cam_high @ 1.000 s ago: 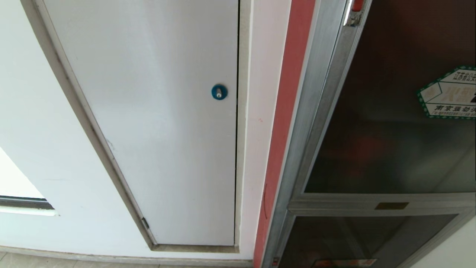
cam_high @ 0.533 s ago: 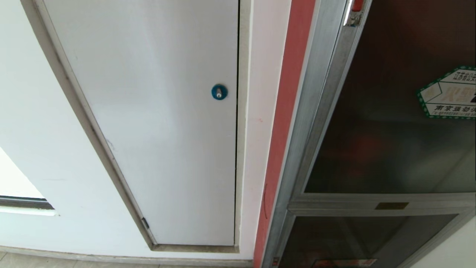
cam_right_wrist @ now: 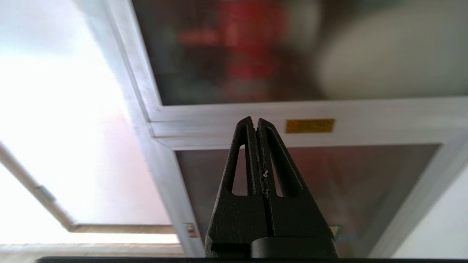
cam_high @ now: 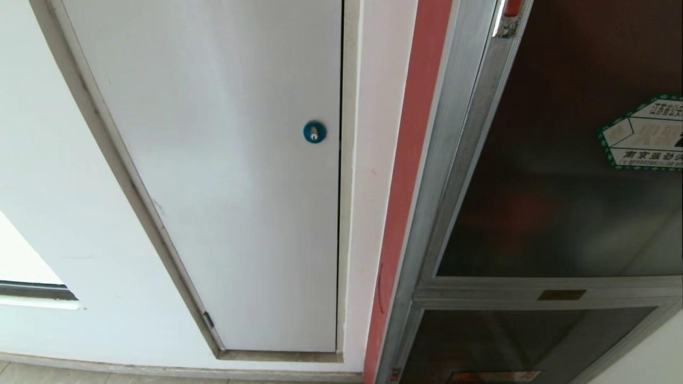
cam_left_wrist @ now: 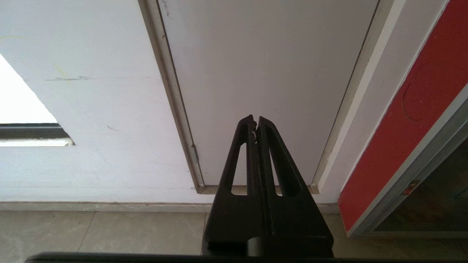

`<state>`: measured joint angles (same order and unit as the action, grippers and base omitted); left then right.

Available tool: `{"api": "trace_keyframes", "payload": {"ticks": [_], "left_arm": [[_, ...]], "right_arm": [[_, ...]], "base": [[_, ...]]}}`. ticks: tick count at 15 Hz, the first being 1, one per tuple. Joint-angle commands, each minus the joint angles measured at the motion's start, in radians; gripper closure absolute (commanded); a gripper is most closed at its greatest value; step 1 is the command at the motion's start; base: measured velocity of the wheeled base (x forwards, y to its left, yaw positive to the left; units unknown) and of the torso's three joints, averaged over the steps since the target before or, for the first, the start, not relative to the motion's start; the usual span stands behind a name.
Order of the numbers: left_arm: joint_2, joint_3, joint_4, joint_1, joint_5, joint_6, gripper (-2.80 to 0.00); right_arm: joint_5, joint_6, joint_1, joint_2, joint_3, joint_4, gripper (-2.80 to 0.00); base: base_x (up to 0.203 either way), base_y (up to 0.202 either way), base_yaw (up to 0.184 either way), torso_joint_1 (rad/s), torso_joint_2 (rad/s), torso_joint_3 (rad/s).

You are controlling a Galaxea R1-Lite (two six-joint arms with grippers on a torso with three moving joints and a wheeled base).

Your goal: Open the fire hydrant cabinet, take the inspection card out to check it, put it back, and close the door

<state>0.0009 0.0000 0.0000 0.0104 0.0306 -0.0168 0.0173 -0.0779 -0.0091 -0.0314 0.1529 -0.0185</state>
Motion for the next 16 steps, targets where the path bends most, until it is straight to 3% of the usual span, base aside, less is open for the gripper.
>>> {"api": "trace_keyframes", "payload": {"ticks": [1, 6, 9, 12, 16], "left_arm": [[0.001, 0.0, 0.0, 0.0, 0.0, 0.0, 0.0], [0.001, 0.0, 0.0, 0.0, 0.0, 0.0, 0.0], [0.001, 0.0, 0.0, 0.0, 0.0, 0.0, 0.0], [0.001, 0.0, 0.0, 0.0, 0.0, 0.0, 0.0], [0.001, 0.001, 0.0, 0.0, 0.0, 0.0, 0.0]], "right_arm": [[-0.061, 0.0, 0.0, -0.114, 0.109, -0.021, 0.0], [-0.361, -0.004, -0.001, -0.386, 0.315, -0.027, 0.0], [-0.549, -0.078, -0.001, -0.571, 0.499, -0.022, 0.0], [-0.651, -0.19, 0.0, -0.763, 0.733, -0.02, 0.0], [-0.738, -0.242, 0.064, -0.926, 0.923, -0.019, 0.0]], "base": [[0.0, 0.0, 0.0, 0.0, 0.0, 0.0], [0.0, 0.0, 0.0, 0.0, 0.0, 0.0], [0.0, 0.0, 0.0, 0.0, 0.0, 0.0], [0.0, 0.0, 0.0, 0.0, 0.0, 0.0], [0.0, 0.0, 0.0, 0.0, 0.0, 0.0]]}}
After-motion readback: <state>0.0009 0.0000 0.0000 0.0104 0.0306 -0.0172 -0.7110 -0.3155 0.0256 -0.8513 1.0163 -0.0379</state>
